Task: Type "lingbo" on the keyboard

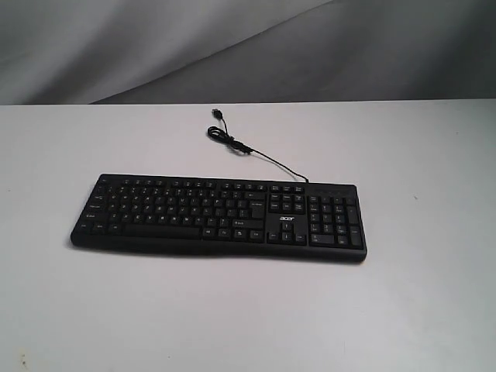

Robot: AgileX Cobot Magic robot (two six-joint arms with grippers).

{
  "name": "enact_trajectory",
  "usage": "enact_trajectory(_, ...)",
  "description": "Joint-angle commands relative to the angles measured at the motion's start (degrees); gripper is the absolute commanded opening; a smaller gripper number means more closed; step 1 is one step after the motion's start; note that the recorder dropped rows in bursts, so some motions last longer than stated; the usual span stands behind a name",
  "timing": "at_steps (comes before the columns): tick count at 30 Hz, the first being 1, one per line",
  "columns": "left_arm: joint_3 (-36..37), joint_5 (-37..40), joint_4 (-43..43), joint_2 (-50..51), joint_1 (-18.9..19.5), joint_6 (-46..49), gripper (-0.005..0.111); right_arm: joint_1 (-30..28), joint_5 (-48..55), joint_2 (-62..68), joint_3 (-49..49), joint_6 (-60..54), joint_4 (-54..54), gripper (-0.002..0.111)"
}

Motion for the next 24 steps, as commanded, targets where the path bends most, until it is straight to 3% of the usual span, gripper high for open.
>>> enact_trajectory(1,0.3,-0.6,0.0,-0.3,-0.4,-0.1,0.001,-0.1,-4.3,-7.3,0.5,6.8,0.1,0.000)
enact_trajectory(9,0.3,-0.6,0.0,-0.3,-0.4,-0.1,0.001,-1.1,-7.8,-14.4,10.8,14.5,-0.9,0.000)
enact_trajectory(17,0.3,-0.6,0.0,-0.3,-0.4,-0.1,0.001,-19.3,-8.0,-23.3,31.4,38.2,0.0,0.000)
enact_trajectory(20,0.3,-0.6,0.0,-0.3,-0.4,-0.1,0.001,-25.3,-7.9,-28.4,34.7,39.4,-0.8,0.000)
enact_trajectory(24,0.3,-0.6,0.0,-0.3,-0.4,-0.1,0.001,-32.0,3.6,-37.0,35.2,39.4,-14.8,0.000)
